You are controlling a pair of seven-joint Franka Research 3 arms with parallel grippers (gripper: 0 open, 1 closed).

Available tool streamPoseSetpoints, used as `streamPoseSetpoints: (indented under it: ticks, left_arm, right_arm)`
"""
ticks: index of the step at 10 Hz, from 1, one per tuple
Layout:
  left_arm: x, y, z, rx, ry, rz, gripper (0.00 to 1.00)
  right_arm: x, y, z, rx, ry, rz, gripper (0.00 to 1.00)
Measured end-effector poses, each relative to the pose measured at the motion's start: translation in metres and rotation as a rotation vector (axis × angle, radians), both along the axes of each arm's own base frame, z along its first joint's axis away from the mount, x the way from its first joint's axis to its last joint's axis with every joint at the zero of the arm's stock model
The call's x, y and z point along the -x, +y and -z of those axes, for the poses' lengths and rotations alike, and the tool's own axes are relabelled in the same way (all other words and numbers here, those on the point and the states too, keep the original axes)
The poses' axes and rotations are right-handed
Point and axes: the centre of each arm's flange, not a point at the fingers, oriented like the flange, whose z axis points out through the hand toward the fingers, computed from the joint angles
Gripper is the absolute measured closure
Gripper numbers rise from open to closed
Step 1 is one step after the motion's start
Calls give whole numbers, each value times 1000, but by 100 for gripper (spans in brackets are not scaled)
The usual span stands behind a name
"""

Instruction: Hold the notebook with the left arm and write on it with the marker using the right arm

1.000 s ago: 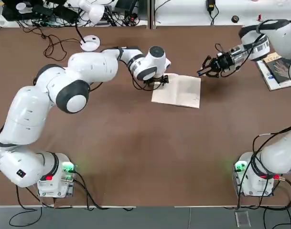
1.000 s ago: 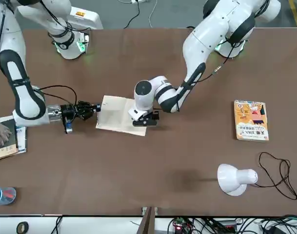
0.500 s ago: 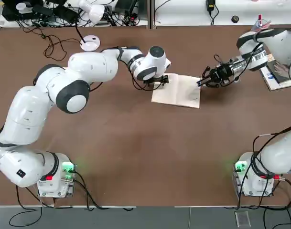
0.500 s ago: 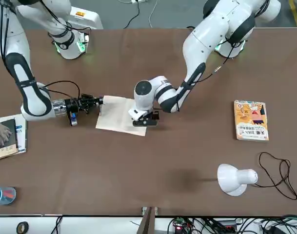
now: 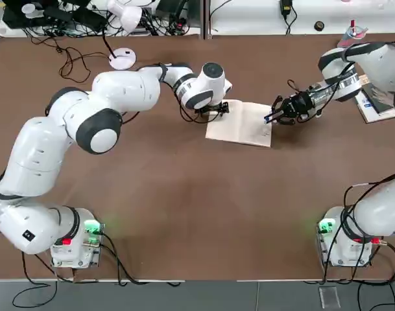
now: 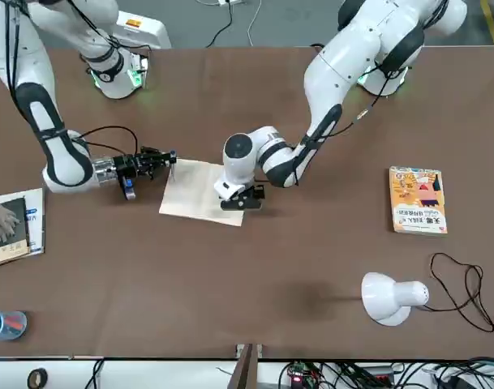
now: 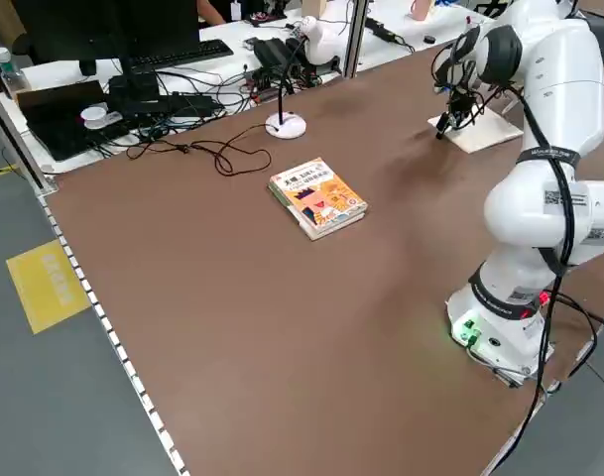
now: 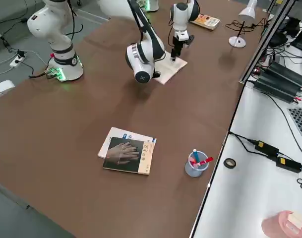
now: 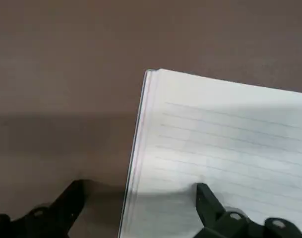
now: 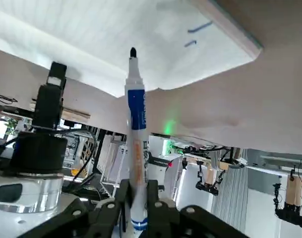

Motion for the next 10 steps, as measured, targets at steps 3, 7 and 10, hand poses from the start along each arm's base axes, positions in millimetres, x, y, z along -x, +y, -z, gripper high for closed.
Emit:
streamPoseSetpoints:
  ticks: [3,7,10]
  left_arm:
    - [0,0,0,0,0,0,0]
    - [0,0,0,0,0,0,0]
    - [0,0,0,0,0,0,0]
  right_arm:
    - [13,4,3,-4,27,-11,83]
    - [32,3,14,-4,73,-12,83]
    - [38,5,17,-8,76,-20,83]
